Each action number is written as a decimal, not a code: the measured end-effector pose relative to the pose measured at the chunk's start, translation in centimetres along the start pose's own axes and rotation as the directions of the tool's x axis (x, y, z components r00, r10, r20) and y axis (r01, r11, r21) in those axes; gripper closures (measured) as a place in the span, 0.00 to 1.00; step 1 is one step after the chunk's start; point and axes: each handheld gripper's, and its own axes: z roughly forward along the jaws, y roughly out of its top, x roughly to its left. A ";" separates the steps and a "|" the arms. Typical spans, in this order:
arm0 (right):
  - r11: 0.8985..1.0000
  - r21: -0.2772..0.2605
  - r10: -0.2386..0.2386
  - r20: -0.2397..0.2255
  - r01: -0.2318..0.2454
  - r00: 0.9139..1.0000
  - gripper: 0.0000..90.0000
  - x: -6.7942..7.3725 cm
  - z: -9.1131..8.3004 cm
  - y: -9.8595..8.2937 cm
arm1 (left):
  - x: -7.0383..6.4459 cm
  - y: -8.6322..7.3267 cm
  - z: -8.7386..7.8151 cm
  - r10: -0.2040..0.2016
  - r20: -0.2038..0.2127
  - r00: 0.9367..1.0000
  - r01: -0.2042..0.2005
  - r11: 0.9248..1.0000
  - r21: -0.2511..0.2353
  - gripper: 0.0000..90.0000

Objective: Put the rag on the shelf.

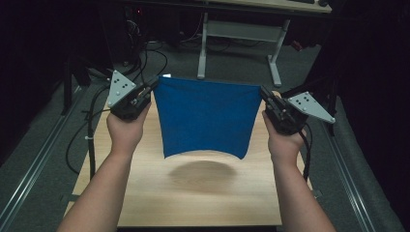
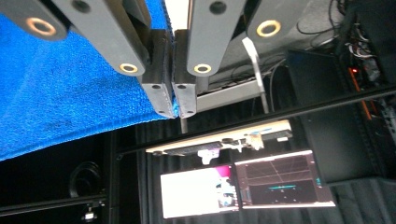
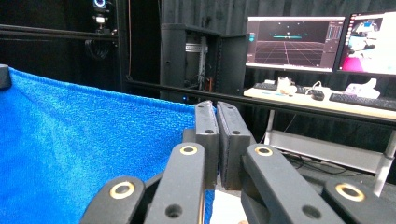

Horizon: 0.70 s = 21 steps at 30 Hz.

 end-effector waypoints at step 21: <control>1.000 -0.005 -0.007 0.030 0.007 1.000 0.98 -0.8 5.1 2.5 | 2.9 1.0 4.0 0.029 -0.064 0.998 -0.028 0.999 0.025 0.98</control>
